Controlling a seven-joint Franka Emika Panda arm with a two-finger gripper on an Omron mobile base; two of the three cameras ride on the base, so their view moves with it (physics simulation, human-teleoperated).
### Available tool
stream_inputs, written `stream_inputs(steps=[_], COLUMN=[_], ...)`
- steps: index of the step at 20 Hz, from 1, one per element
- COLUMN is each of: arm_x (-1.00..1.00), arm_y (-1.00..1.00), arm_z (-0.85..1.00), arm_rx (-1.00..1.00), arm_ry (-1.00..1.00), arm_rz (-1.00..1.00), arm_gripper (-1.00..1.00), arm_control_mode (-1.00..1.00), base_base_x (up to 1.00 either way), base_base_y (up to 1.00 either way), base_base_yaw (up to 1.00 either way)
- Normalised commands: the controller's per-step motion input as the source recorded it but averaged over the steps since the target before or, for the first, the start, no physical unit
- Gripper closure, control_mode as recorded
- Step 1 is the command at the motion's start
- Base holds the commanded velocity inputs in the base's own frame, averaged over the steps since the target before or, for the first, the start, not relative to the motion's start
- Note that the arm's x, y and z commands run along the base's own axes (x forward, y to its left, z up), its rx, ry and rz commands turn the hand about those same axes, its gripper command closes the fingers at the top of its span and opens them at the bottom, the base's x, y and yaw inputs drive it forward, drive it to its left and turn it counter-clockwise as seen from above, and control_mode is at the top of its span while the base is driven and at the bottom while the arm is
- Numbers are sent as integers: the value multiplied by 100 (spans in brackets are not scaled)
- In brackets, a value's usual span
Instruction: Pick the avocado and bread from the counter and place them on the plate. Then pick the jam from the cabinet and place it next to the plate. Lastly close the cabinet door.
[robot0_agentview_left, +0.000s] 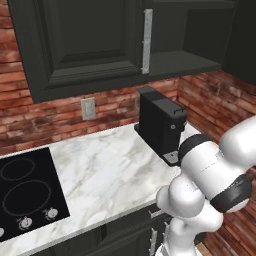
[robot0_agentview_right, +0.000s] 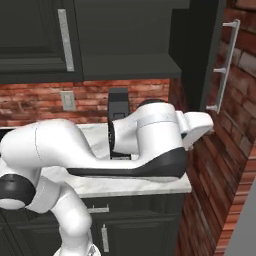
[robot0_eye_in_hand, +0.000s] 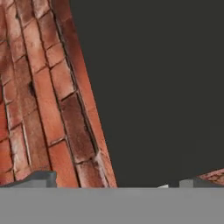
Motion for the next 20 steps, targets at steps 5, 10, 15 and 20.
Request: stream_inputs(steps=[5,10,15,20], arm_x=[38,63,65,87], arm_y=[100,100,94,72], arm_z=[63,80,80,96], arm_rx=[33,38,40,48], arm_ry=[51,63,56,55], arm_rz=[48,50,52,56], arm_gripper=[-100,-100,-100,-100], arm_control_mode=[-100,-100,-100,-100], base_base_x=[0,0,0,0], base_base_y=[0,0,0,0], base_base_yaw=[0,0,0,0])
